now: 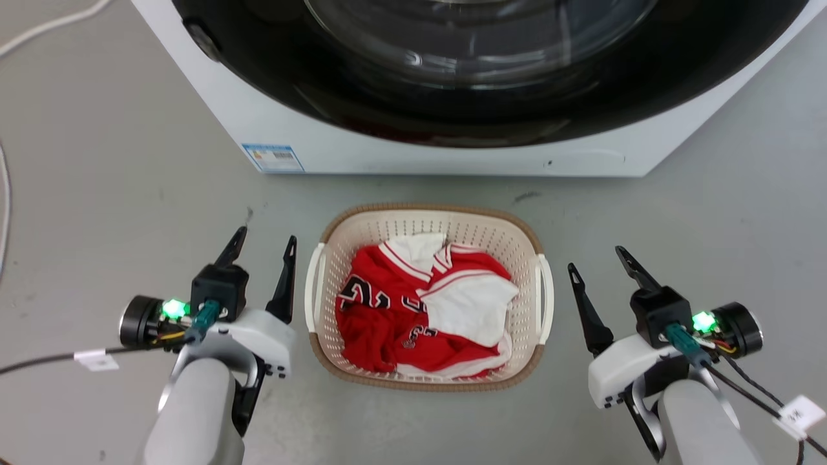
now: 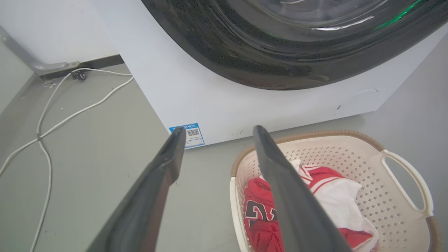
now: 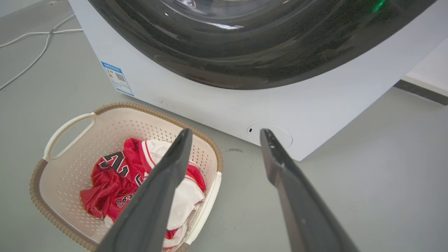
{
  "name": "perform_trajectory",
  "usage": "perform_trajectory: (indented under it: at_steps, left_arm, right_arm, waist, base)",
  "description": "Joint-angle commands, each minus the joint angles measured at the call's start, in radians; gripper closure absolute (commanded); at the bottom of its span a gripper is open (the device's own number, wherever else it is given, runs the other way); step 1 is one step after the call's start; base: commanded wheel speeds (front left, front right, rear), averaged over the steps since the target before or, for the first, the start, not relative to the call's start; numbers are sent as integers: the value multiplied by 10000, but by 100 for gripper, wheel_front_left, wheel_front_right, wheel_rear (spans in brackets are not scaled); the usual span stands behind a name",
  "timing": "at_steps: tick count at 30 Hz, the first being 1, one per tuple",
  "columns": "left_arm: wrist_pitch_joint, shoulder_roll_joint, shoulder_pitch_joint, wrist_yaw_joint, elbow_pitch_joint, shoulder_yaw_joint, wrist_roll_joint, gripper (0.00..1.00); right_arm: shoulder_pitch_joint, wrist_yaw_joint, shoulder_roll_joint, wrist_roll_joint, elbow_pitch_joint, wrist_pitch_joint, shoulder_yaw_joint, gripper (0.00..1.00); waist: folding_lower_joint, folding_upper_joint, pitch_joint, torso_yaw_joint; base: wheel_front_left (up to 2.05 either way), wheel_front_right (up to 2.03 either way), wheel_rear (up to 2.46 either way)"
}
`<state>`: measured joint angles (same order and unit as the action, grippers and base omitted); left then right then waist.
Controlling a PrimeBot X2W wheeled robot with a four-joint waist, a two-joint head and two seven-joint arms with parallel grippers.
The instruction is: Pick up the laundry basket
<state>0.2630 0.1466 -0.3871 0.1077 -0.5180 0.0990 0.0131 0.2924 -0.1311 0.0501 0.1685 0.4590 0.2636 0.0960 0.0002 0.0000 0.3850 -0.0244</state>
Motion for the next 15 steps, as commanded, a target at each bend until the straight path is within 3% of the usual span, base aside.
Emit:
perform_trajectory:
  at_steps: [1, 15]
  left_arm:
    - [27, 56, -378, 48, -247, 82, 15, 0]
    - [27, 415, -1998, 172, -2460, 501, 101, 0]
  right_arm:
    - [390, 7, 2, 94, 326, 19, 29, 0]
    - [2170, 7, -1, 163, 2808, 18, 541, 0]
  waist:
    - [-2, 0, 599, -119]
    - [-2, 0, 2344, -307]
  base:
    - [0, 0, 0]
    - [0, 0, 0]
